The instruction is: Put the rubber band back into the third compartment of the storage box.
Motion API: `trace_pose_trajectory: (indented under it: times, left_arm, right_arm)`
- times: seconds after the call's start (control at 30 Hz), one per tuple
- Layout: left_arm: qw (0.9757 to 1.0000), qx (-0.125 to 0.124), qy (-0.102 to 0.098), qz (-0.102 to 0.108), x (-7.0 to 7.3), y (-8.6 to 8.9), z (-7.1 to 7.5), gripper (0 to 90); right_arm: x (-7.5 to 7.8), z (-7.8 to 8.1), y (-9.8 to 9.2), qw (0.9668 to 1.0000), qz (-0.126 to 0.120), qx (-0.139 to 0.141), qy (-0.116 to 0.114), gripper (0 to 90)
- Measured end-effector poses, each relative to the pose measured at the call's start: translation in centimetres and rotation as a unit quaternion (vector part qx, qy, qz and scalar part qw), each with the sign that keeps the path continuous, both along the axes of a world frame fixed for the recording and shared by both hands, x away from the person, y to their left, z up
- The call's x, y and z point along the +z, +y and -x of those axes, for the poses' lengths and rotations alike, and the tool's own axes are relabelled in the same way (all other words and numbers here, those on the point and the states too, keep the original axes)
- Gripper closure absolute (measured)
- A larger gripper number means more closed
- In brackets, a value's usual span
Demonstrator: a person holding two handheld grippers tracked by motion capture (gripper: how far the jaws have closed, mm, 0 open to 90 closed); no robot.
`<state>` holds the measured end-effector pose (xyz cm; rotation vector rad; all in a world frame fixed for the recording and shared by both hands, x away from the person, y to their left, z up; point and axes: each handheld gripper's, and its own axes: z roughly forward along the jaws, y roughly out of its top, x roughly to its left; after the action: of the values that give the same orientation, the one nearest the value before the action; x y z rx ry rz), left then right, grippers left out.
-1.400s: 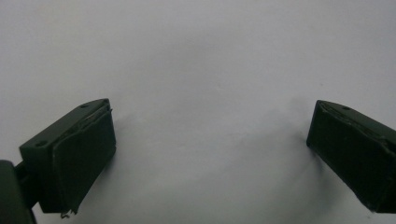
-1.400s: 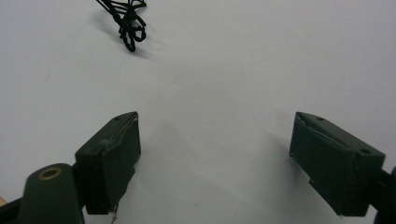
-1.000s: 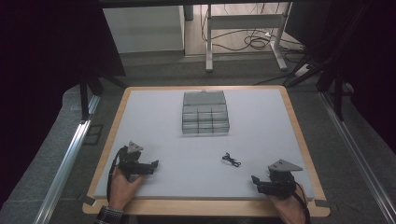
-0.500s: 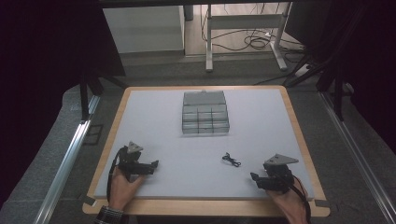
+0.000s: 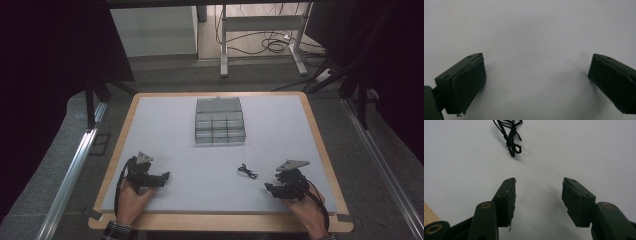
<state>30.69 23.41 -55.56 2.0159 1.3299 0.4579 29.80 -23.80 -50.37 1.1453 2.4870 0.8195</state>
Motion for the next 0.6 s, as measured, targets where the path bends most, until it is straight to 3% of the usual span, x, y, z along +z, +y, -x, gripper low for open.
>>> trace_pose_trajectory:
  times: [0.3, 0.57, 0.6]
  left_arm:
    - [1.0, 0.0, 0.0, 0.0, 0.0, 0.0, 0.0, 1.4]
    - [1.0, 0.0, 0.0, 0.0, 0.0, 0.0, 0.0, 1.4]
    - [1.0, 0.0, 0.0, 0.0, 0.0, 0.0, 0.0, 1.4]
  right_arm:
    - [0.4, -0.9, 0.5, 0.9997, 0.019, 0.011, 0.013, 46.2]
    - [0.7, -1.8, 0.6, 0.9989, 0.019, 0.011, 0.042, 50.5]
    - [0.8, -2.0, 0.8, 0.9983, 0.02, 0.014, 0.053, 50.9]
